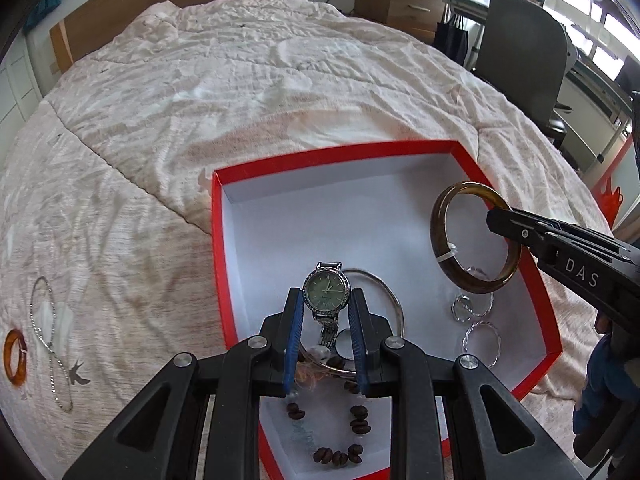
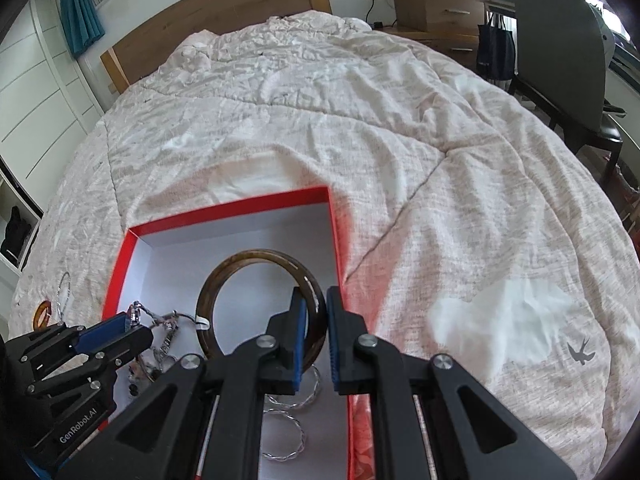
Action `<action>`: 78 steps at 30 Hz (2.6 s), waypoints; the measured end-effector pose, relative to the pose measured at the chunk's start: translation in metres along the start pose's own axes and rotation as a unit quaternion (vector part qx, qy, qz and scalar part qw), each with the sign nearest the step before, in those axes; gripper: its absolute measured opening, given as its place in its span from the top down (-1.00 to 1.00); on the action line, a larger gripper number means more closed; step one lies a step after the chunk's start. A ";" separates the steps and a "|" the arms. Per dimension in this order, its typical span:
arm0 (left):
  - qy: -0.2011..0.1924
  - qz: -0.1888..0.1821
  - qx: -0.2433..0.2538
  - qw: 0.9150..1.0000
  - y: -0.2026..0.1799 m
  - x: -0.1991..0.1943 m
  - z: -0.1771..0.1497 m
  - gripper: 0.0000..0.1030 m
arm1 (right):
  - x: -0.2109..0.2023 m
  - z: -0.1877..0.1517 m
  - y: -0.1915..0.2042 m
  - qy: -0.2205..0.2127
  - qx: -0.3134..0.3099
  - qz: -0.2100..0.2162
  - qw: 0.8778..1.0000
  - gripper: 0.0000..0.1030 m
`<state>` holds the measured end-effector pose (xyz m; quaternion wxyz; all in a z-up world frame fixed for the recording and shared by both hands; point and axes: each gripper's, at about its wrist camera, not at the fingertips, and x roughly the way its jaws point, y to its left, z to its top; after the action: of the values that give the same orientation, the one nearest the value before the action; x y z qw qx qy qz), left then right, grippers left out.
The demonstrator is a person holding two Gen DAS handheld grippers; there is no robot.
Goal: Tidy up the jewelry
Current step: 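Open the left tool to drop the watch while the right tool releases the dark bangle, then move both open tools toward the amber bangle and rhinestone necklace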
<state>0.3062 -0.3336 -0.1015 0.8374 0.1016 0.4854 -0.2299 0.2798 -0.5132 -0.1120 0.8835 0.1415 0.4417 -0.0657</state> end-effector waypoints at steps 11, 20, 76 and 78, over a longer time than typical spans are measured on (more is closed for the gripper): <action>0.024 -0.011 -0.014 1.000 0.005 0.012 -0.011 0.56 | 0.005 -0.006 0.017 0.018 -0.063 -0.047 0.997 0.80; 0.029 -0.019 -0.022 0.999 0.007 0.007 -0.018 0.55 | 0.017 -0.019 0.031 0.055 -0.120 -0.079 0.988 0.81; -0.067 0.113 -0.229 0.965 0.367 -0.174 -0.112 0.07 | -0.061 -0.005 0.354 -0.015 -0.198 0.099 0.975 0.28; -0.056 0.112 -0.236 0.964 0.373 -0.158 -0.116 0.07 | -0.036 -0.014 0.366 0.007 -0.204 0.109 0.973 0.28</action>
<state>0.3311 0.0834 -0.0439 0.8840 -0.0585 0.4634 -0.0186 0.3358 -0.1612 -0.0215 0.8923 0.0064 0.4343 0.1233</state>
